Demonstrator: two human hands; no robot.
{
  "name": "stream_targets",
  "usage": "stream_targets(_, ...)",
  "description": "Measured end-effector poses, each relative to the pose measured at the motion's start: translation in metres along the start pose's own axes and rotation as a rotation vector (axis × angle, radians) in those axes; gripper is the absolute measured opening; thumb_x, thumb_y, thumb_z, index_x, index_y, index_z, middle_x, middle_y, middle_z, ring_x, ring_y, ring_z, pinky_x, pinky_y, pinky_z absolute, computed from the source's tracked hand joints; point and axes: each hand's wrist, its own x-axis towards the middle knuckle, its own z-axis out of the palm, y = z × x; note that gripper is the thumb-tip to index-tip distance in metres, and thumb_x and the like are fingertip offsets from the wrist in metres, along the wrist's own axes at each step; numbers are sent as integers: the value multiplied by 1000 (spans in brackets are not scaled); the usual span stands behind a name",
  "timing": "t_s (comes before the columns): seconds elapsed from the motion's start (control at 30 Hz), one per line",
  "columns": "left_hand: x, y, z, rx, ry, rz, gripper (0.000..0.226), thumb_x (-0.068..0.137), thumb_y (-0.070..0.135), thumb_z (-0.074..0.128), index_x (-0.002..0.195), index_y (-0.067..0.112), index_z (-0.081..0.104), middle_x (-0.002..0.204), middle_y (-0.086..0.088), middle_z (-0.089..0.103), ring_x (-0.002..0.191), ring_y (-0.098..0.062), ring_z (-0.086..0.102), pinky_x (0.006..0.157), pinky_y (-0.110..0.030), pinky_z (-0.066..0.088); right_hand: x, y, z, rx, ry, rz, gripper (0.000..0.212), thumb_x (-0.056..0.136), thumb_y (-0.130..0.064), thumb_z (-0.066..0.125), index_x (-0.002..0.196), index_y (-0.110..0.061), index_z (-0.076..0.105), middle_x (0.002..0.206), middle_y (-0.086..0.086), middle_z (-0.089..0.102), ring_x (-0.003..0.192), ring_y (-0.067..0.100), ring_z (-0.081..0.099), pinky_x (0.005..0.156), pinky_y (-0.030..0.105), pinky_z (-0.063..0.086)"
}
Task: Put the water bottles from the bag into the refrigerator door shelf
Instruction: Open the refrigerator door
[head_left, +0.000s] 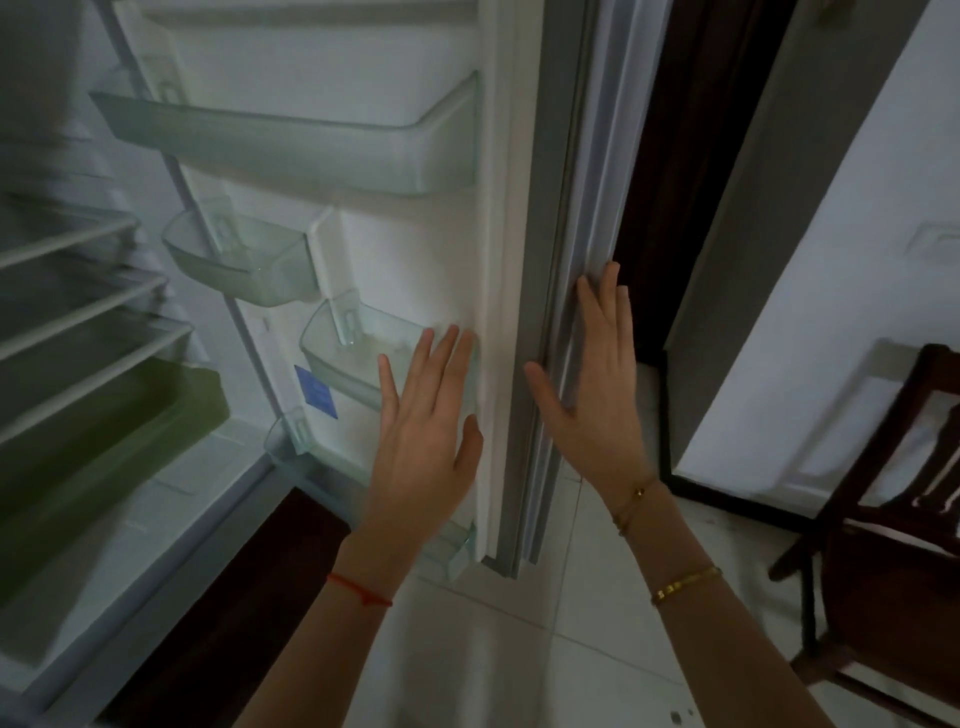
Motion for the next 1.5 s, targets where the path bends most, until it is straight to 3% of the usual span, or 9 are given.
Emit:
stream_targets(0.33,41,6,52,98,-10,-17,73,88,15,48,154,8,18,162,-5,22,152,-22,10,120,-58,6,51,68,11,37,-1,-27,79,92,-24,59,153,-9,12,163,10,0,152,28,0,123,47,11)
stream_targets(0.73,102,8,108,198,-40,33,73,87,16,49,153,5,20,161,-7,24,152,-24,11,119,-59,10,119,144,40,2,-67,-41,75,96,-25,50,155,-10,5,164,5,1,152,24,1,122,50,12)
stream_targets(0.9,134,1,128,242,1,30,71,92,25,50,154,7,20,162,-7,21,152,-25,10,118,-61,8,145,164,55,-16,19,-129,69,97,-15,50,153,-3,10,163,13,7,152,23,7,123,47,14)
stream_targets(1.07,164,-12,146,320,39,-16,71,95,38,47,154,9,21,163,-6,20,152,-25,11,116,-65,7,171,184,72,-117,45,-195,65,97,-12,49,153,-15,16,163,10,10,151,28,8,121,50,19)
stream_targets(1.5,236,-57,191,414,98,-65,67,95,43,45,152,12,28,161,-5,26,151,-24,15,112,-70,9,245,234,138,-150,-13,-182,67,97,-11,47,155,-18,13,164,6,7,152,26,4,120,51,21)
